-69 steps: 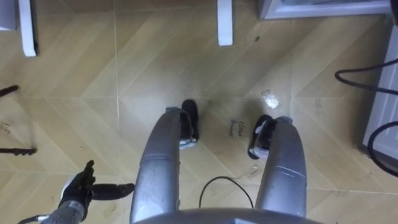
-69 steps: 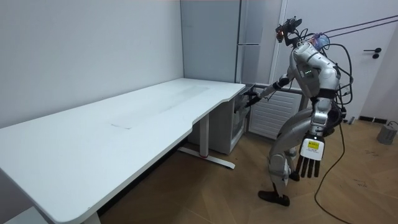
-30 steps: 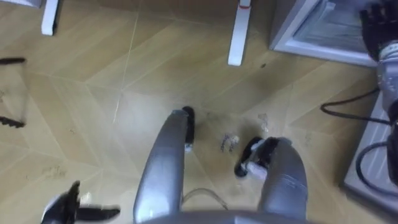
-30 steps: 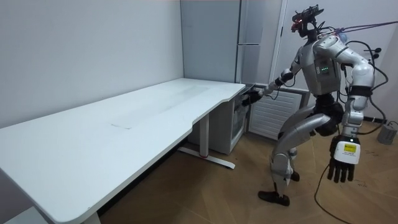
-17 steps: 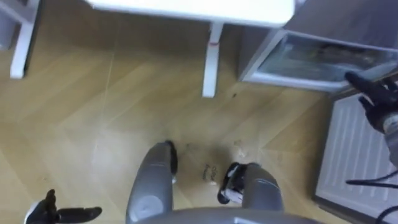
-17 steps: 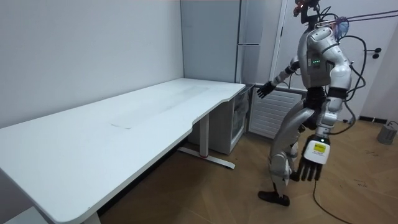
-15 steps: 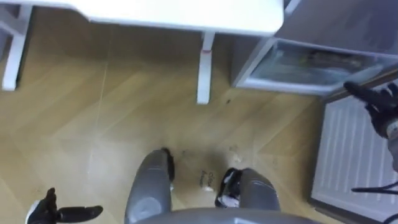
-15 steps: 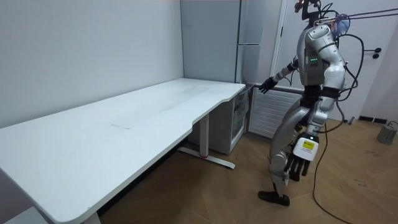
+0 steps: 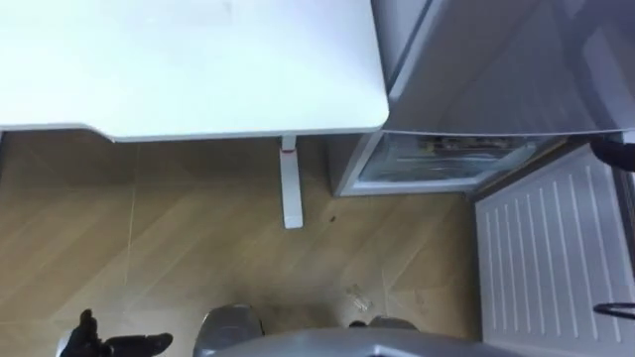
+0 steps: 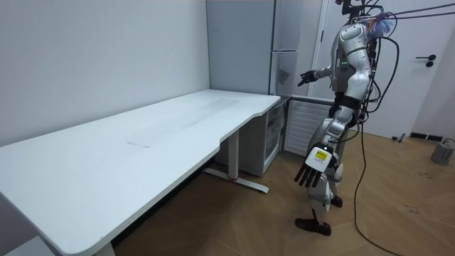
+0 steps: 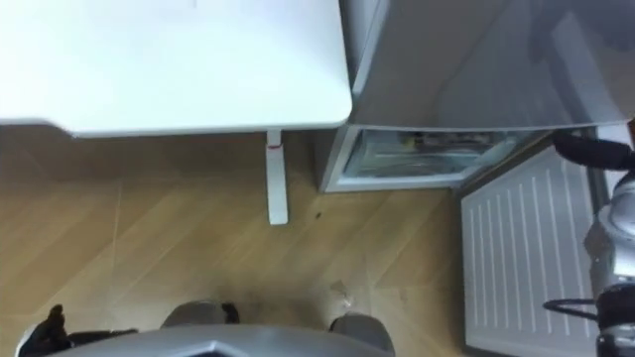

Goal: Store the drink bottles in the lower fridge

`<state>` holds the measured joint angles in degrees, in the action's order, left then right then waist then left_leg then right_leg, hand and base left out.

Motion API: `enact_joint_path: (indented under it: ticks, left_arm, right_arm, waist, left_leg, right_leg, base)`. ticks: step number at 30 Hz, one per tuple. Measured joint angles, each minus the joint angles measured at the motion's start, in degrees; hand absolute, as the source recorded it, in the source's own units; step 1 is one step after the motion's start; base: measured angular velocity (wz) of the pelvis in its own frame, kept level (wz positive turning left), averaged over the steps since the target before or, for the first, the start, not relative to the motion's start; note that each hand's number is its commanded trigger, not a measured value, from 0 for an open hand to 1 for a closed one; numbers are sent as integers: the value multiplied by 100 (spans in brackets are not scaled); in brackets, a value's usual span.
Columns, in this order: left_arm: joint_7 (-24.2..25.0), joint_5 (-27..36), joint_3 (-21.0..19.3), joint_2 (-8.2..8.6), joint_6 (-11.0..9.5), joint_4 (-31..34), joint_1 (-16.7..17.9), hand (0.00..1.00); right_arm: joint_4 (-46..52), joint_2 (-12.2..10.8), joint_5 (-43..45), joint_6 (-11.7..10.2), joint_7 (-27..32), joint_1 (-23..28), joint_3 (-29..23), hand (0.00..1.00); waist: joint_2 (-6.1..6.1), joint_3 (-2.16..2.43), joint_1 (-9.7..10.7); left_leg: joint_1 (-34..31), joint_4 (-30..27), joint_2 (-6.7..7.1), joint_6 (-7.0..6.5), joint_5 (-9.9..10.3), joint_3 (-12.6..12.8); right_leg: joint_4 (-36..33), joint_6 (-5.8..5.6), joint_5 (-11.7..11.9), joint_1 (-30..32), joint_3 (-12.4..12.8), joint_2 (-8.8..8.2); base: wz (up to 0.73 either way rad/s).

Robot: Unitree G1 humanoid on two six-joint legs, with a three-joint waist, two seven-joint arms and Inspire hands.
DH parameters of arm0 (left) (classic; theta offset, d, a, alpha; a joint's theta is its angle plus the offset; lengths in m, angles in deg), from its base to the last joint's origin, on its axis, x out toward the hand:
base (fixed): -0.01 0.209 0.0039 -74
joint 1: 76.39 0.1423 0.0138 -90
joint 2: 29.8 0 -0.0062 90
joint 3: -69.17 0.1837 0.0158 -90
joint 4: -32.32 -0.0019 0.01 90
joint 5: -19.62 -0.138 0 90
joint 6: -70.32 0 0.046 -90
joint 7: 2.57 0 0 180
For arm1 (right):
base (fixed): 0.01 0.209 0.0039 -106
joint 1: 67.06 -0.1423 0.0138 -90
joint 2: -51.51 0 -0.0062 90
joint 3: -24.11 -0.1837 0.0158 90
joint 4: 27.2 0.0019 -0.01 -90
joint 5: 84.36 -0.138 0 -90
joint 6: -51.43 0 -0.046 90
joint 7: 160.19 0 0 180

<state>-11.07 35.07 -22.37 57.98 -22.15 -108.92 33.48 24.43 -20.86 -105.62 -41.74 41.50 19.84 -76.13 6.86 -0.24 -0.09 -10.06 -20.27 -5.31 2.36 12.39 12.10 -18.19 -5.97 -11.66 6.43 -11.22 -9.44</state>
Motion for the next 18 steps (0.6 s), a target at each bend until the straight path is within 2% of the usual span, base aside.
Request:
enact_joint_path:
  ticks: [2, 4, 5, 9, 11, 13, 18]
  left_arm:
    - [-2, 8, -70, 25, 7, 8, 31, 0]
    - [8, -3, -100, 25, 18, 51, 54, 0]
    - [25, -31, -188, 35, 22, 98, 50, 0]
    - [29, -151, -409, 52, 40, 94, 41, 0]
    - [29, -251, -520, 101, 72, 56, 74, 0]
    - [44, -363, -525, 110, 96, 48, 119, 0]
    - [74, -568, -609, 150, 201, 57, 279, 0]
  right_arm:
    - [-101, 1, 30, 0, 124, 7, -97, 0]
    - [-102, 1, 25, 4, 122, 61, -132, 0]
    - [-103, 1, -4, 16, 86, 129, -193, 0]
    - [-499, 36, -127, 35, -32, 150, -486, 0]
    - [-945, 52, -134, 51, -79, 167, -681, 0]
    - [-1310, 117, -123, 84, -140, 140, -693, 0]
    - [-1880, 340, -158, 313, -338, 70, -698, 0]
  waist:
    - [49, -16, 71]
    - [79, -4, 157]
    - [106, 18, 154]
    - [149, 35, 224]
    - [139, 34, 217]
    - [105, 14, 172]
    - [2, 35, 200]
  left_leg:
    - [236, 147, 9, 11, -5, 76]
    - [361, 281, 21, 33, -18, 98]
    - [402, 344, 19, 51, -29, 120]
    - [540, 395, 8, 59, -36, 130]
    - [699, 474, -1, 63, -38, 174]
    - [774, 501, -8, 66, -36, 235]
    - [887, 644, -7, 96, -52, 313]
  right_leg:
    - [125, -6, 5, -156, -13, 3]
    - [224, -14, 15, -263, -24, 13]
    - [263, -5, 28, -304, -17, 26]
    - [373, -1, 37, -446, -27, 51]
    - [540, -5, 96, -596, -2, 86]
    - [576, 0, 123, -632, 38, 96]
    - [559, 9, 164, -615, 108, 115]
  base:
    - [-11]
    - [-8]
    - [-8]
    - [-4]
    - [-9]
    - [-16]
    - [-14]
